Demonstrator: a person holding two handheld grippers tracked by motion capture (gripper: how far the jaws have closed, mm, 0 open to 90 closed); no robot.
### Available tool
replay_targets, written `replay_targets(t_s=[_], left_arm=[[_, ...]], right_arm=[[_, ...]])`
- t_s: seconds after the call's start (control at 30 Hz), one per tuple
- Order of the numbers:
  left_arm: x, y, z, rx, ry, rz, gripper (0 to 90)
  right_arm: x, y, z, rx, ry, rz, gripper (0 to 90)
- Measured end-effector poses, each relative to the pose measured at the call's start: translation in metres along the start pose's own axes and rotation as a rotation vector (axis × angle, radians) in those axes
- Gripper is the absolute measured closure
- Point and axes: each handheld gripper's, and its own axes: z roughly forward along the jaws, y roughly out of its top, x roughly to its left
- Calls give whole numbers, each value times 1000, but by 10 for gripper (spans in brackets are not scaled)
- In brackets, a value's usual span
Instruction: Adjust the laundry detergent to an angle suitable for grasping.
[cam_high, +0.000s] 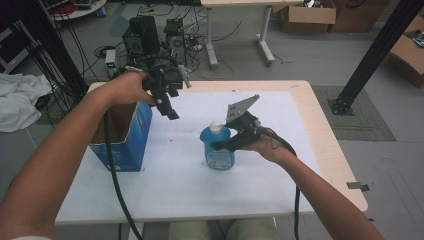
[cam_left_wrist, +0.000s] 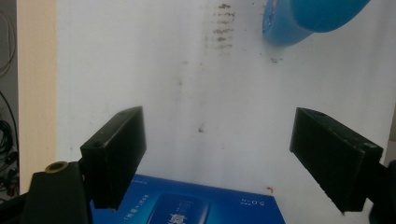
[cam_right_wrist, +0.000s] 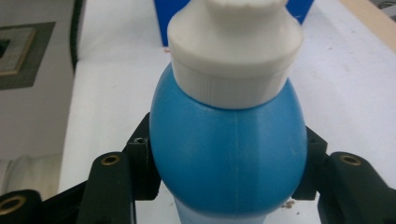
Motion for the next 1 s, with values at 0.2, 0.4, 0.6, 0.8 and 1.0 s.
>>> replay_targets(t_s=[0.2, 0.4, 0.6, 0.8, 1.0], left_arm=[[0, 1, -1, 6, -1, 2, 191], [-1, 2, -1, 2, 3, 3, 191], [-2, 5, 1, 0, 3, 4, 191], [-2, 6, 1, 8, 3, 9, 192], [-2, 7, 2, 10, 3, 9, 192]], right_arm=[[7, -9, -7, 6, 40, -21, 425], [13, -17, -14, -20, 86, -47, 425], [18, -23, -15, -42, 113, -59, 426], [26, -25, -12, -64, 131, -75, 426], [31, -31, -9, -83, 153, -83, 426]])
